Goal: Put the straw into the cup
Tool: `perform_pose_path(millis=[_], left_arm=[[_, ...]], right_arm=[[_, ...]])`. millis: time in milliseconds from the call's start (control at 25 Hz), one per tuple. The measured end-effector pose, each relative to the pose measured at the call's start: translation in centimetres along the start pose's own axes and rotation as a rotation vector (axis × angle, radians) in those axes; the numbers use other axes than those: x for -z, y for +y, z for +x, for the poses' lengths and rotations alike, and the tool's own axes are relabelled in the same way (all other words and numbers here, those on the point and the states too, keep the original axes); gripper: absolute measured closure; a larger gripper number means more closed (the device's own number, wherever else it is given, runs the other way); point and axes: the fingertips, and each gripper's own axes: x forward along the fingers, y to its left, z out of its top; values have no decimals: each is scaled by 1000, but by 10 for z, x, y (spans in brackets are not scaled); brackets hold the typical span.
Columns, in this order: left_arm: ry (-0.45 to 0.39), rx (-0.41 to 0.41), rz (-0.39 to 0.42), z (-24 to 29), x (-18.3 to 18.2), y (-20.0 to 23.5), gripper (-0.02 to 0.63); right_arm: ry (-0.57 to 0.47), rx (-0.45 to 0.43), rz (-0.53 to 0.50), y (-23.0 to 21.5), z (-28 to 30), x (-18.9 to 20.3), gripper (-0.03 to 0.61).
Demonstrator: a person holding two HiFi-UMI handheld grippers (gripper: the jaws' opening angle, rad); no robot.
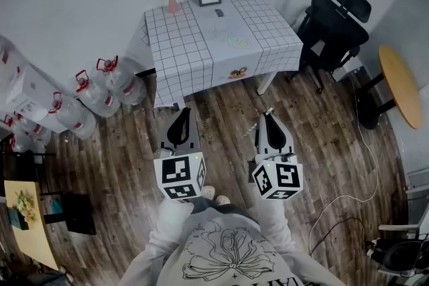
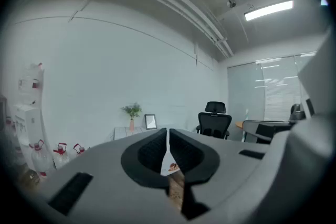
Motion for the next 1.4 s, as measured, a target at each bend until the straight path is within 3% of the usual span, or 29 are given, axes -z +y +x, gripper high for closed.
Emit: perform_pose_path(millis=[640,1000,1400], left_arm=[[3,14,-8,15,5,17,597],[29,41,-8,40,14,31,597],[55,8,-29,87,20,47,597]], right_arm=[[7,1,36,10,24,9,555],[22,5,51,20,51,21,555],[69,-30,56,9,104,33,555]])
